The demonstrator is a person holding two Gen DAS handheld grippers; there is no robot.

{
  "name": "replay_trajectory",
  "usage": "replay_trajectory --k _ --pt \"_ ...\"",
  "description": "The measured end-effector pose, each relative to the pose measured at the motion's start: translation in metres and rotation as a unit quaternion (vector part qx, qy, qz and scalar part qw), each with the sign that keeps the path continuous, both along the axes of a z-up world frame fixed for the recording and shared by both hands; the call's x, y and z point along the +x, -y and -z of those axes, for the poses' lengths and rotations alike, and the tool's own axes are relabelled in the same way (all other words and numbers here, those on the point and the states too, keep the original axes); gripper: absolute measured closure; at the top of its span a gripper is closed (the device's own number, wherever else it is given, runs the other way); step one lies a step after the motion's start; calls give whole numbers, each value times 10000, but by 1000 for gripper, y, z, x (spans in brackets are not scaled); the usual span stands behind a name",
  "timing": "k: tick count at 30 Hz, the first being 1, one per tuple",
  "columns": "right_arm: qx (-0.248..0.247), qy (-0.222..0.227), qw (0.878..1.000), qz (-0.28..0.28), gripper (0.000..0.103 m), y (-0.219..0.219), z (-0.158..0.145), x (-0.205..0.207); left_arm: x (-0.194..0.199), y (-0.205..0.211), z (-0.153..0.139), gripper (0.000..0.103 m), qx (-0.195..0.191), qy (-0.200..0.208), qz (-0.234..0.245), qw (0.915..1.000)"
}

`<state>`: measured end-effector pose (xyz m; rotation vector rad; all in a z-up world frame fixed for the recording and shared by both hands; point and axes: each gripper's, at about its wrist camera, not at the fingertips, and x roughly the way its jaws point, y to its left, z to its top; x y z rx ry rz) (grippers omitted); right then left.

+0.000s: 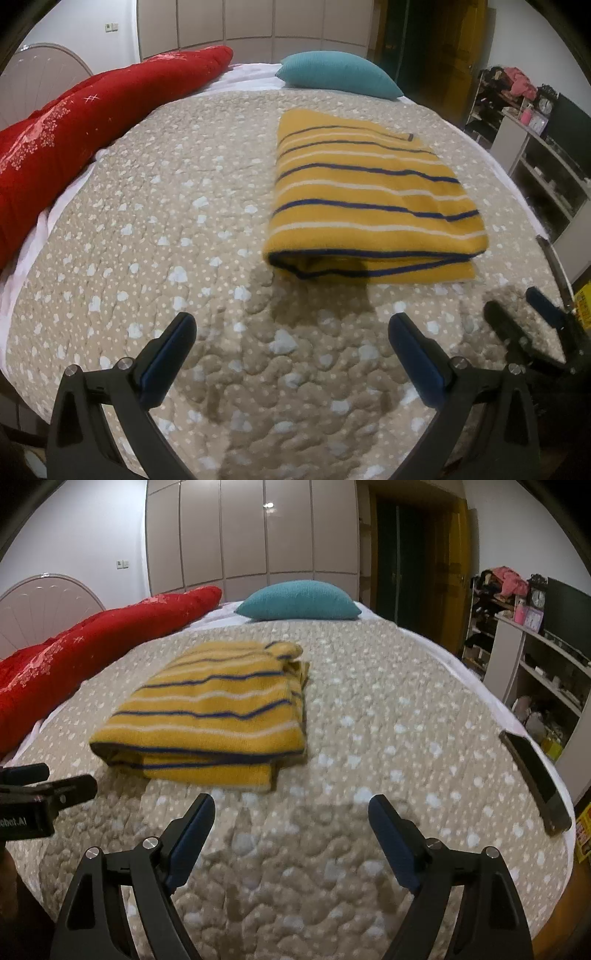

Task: Fold small clothes

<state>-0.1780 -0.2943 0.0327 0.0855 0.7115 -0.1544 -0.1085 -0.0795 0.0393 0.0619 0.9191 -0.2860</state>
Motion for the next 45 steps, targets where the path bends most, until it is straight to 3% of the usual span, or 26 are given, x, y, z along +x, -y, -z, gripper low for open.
replay_trajectory --k 9,23,45 --pt "-166 154 9993 -292 13 -24 -17 -2 -6 -7 -8 0 -175 34 30 9998" --pt "-149 40 9994 -316 12 -32 -13 5 -22 1 -20 0 417 770 -86 9961" --pt "-174 -11 9995 -255 12 -29 -7 9 -22 2 -16 0 502 776 -92 9957"
